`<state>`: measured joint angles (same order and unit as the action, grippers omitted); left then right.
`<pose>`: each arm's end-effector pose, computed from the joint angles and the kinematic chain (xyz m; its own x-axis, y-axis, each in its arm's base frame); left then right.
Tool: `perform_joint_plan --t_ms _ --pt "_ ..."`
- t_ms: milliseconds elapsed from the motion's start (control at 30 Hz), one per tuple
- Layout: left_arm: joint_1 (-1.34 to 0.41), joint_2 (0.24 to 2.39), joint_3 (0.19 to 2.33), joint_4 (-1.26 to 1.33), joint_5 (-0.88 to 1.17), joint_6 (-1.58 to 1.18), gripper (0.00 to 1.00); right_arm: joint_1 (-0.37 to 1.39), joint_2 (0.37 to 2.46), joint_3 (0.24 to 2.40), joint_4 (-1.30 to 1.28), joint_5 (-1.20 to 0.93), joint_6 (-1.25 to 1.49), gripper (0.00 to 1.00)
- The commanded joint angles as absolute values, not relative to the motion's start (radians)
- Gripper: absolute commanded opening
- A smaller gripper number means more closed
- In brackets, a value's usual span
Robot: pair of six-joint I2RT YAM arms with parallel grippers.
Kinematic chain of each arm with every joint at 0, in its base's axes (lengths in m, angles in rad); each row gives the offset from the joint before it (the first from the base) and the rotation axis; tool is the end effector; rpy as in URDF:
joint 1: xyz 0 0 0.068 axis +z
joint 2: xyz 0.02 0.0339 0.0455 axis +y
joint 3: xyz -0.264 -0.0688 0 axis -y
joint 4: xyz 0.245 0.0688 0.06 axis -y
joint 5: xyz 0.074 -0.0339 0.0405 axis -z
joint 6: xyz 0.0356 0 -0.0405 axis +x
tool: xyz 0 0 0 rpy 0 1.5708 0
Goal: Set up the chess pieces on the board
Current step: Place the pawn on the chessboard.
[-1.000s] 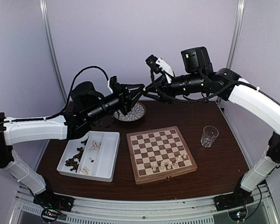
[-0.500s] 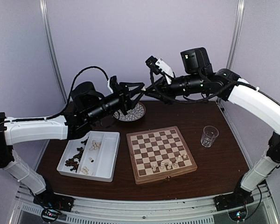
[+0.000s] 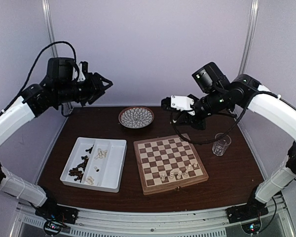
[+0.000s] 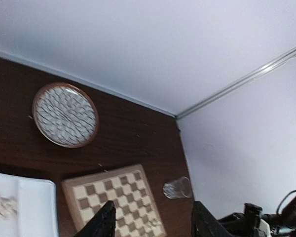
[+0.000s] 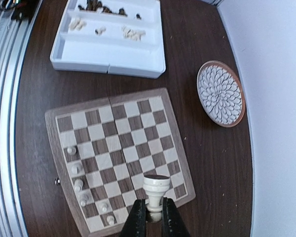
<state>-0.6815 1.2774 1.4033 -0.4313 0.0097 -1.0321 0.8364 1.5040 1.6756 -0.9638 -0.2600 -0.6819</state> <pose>0.2201 -0.1790 0.4236 -0.6667 -0.5644 -0.4868 0.1264 0.5580 -0.8202 0.2007 0.2360 0.4007 0.1580 -0.7340 -0.6606 -0.9515 0.0657 -0.3005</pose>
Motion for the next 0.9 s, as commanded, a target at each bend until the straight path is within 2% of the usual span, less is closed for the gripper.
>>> perform_joint_plan --t_ms 0,233,500,700,867 --pt "-0.595 1.400 1.536 -0.793 -0.071 -0.629 0.52 0.852 1.542 1.708 -1.220 -0.114 -0.905 0.00" --pt "-0.587 1.520 1.542 -0.732 -0.240 -0.374 0.51 0.904 1.652 1.725 -1.387 0.030 -0.965 0.00" --pt "-0.550 1.484 1.372 -0.580 -0.203 -0.289 0.52 0.953 1.884 1.823 -1.541 0.119 -0.959 0.00" --pt "-0.548 1.454 1.347 -0.586 -0.177 -0.258 0.52 0.963 2.064 1.966 -1.641 0.148 -0.925 0.00" --pt "-0.548 1.443 1.351 -0.592 -0.135 -0.265 0.52 0.969 2.147 2.000 -1.667 0.170 -0.905 0.01"
